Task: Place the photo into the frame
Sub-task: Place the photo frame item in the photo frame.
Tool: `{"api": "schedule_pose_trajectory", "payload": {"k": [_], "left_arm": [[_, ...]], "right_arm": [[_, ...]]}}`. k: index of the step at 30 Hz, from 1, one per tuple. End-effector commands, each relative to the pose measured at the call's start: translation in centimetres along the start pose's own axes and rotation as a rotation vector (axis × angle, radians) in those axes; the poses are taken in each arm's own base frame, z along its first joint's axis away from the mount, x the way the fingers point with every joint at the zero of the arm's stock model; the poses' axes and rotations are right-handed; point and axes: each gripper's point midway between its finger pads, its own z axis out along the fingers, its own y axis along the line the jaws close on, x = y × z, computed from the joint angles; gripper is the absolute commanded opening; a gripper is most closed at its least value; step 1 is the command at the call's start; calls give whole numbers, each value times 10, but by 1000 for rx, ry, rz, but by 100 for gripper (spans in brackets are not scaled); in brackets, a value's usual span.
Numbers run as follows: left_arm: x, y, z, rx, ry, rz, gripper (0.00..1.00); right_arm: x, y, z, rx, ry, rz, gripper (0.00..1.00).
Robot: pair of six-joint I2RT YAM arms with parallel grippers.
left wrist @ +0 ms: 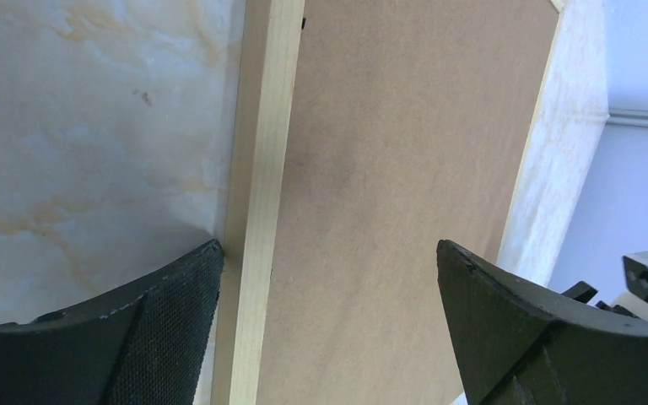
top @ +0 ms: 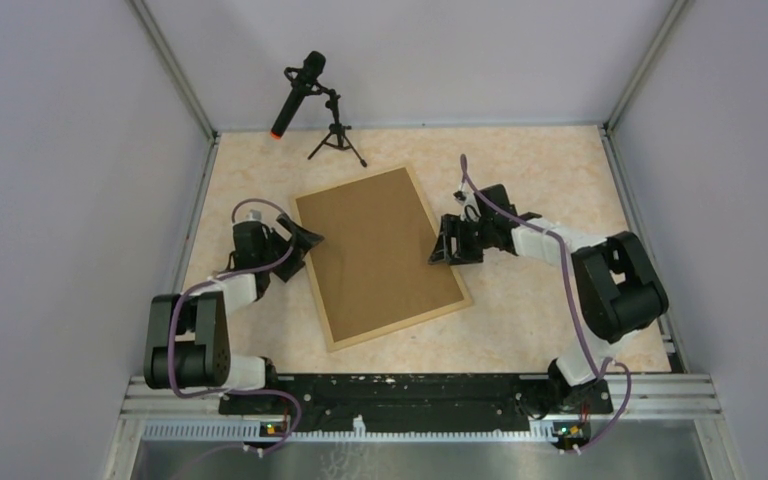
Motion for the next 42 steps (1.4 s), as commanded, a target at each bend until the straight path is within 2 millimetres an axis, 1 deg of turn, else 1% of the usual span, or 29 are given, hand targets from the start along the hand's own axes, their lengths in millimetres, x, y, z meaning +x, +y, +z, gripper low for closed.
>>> {"api": "schedule_pose_trajectory", "payload": {"k": [1,4,7,10,13,21,26,29,32,35,40,42], "left_arm": [[3,-7,-12,-16,17,14,98],[2,-6,-22,-44,4,22,98],[4,-10,-32,-38,5,34,98],[7,-7,-38,-38,-1,45,98],[16,1,-37,-53,26,37,98],[46,19,-35,-43,119,10,98],[54,22,-35,-34,138,8,98],[57,22,-35,-30,145,10,98],[59,22,-35,-25,151,13,98],[60,23,-34,-24,156,13,98],[64,21,-33,-14,168,16,98],[64,21,-32,-14,166,15,98]], "right_arm": [[-19,12,-21,47,-55,-111,69],[-18,9,-28,75,-56,-129,72],[-16,8,-33,91,-60,-136,74],[-15,9,-34,82,-68,-135,75],[-11,12,-28,63,-59,-121,74],[10,15,-21,49,-34,-116,67],[25,16,-7,24,-9,-112,63],[29,15,1,19,8,-102,63],[24,23,3,-7,-6,-102,63],[14,39,0,-65,-36,-97,63],[-4,74,-13,-193,-133,-107,63],[-8,78,-14,-202,-150,-108,63]]}}
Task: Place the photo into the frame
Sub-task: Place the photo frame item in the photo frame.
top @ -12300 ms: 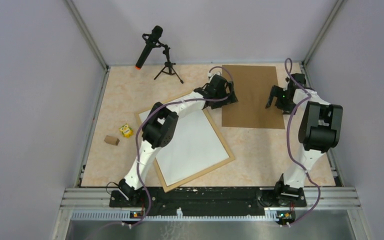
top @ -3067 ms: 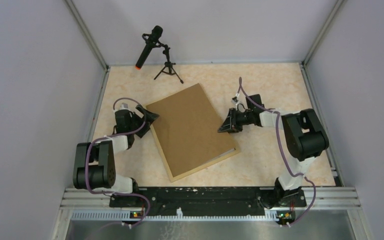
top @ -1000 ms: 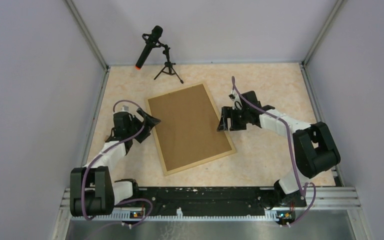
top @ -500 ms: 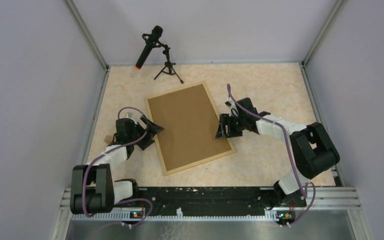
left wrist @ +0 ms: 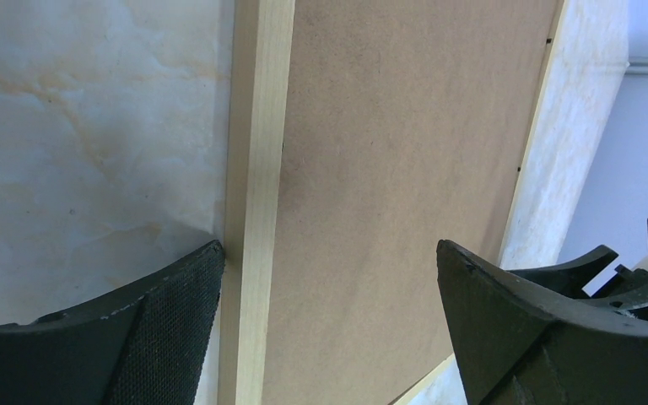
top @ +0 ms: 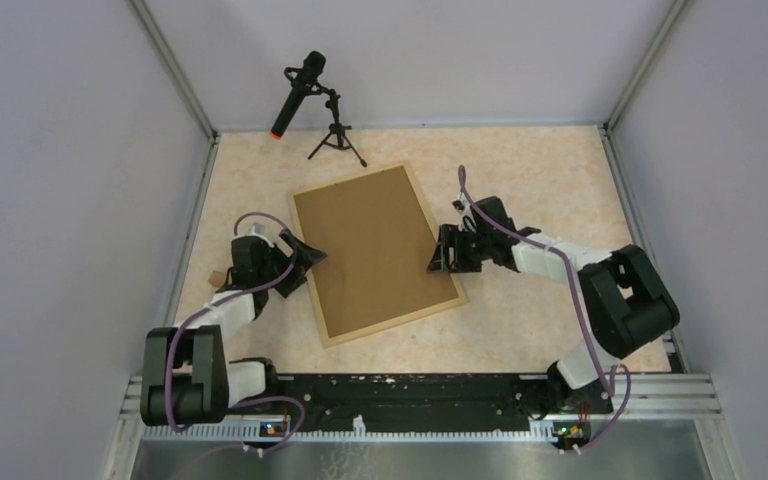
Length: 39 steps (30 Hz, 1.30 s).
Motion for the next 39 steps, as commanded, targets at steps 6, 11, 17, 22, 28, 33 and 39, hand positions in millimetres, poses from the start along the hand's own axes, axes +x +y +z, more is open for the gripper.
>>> {"api": "schedule_pose_trajectory", "payload": {"k": [6,11,17,22,28,33,39], "left_arm": [[27,10,3,-12,91,-9,98],[26,10,3,-12,91,-5,98],[24,8,1,-14,87,0,98],[25,5,-2,-11,95,7,98],[34,2,-6,4,134,10,98],[49,-4,-10,13,172,40,98],[71,-14,-12,31,223,80,98]], "right_arm": [[-28,67,-6,-220,-131,-81,62],[-12,47,4,-98,-78,-87,65],[-7,35,-4,-10,-48,-95,71],[-12,22,-18,94,-63,-116,75],[-16,18,-35,147,-90,-135,80],[-19,11,-45,197,-124,-134,87],[-16,25,-39,112,-120,-102,89]]}}
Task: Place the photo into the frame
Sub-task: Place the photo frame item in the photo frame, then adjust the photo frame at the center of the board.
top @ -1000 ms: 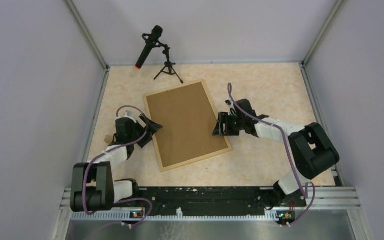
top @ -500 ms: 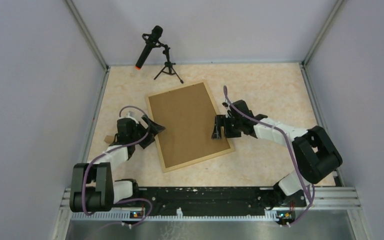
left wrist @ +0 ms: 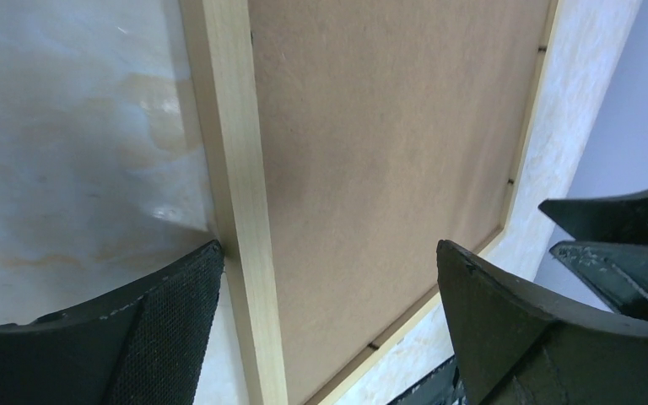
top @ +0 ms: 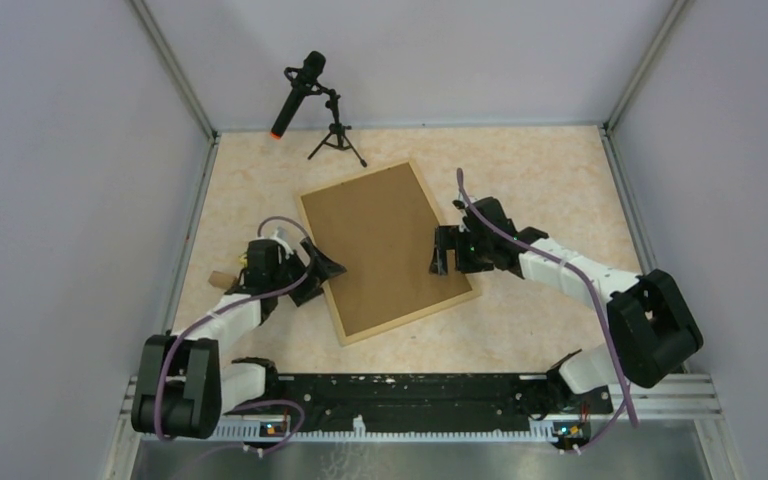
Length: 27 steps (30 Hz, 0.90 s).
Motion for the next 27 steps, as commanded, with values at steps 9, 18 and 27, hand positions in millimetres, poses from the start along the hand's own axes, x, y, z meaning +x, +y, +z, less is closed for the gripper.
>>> {"api": "schedule_pose_trajectory", "payload": {"k": [9,18,27], "left_arm": [[90,-37,18,17,165,112,98],[155,-105,27,144,236,408,98],[37,-162,-12,97,-281,655,98]], "right_arm": [[-13,16,-13,-62,-85,44,90],[-29,-42,-51,155,-293,203,99],[-29,-83,-74,240,-446,367,99]]}}
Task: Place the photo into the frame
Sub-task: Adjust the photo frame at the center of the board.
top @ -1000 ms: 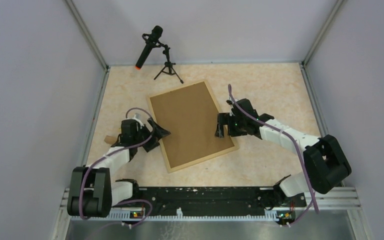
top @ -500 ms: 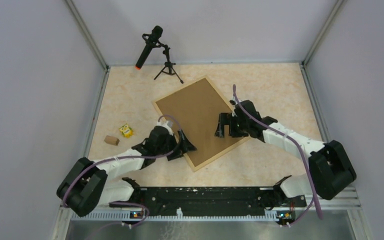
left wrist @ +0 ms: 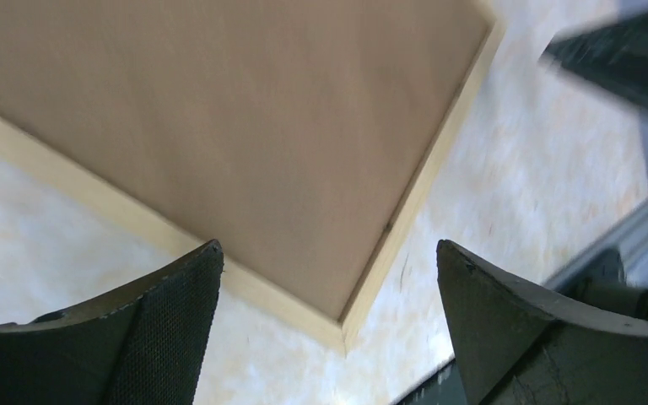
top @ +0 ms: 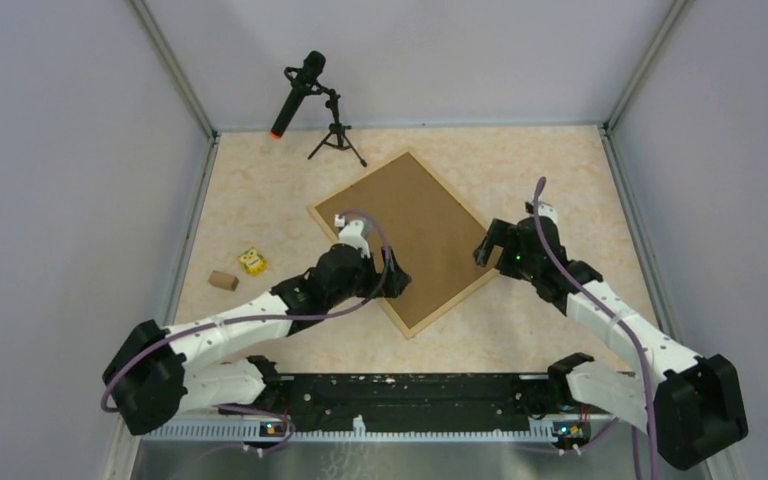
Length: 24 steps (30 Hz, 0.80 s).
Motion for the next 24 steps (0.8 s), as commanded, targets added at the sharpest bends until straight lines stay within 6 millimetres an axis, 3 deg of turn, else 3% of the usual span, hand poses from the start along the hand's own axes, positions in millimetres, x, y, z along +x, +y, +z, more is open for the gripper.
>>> {"api": "schedule_pose_trajectory", "payload": {"k": [1,5,10,13,18,24], "left_arm": [[-106,3,-30,-156,-368,135,98],[-160,27,-40,-286,-513,81,98],[-206,40,-23,-276,-562,-9,98],[-219,43,2,-289,-554,20,98],[-230,44,42,-288,-494,56,98],[-214,55,55,-257,-491,108,99]], "right_arm": [[-20,-4,-3,10,-121,112,99],[-20,-11,3,40,-158,226,99],[-15,-38,8,200,-156,310,99],[-10,-41,14,200,-140,313,97],[-1,-42,26,161,-94,318,85],[12,-39,47,165,-11,299,67]]}}
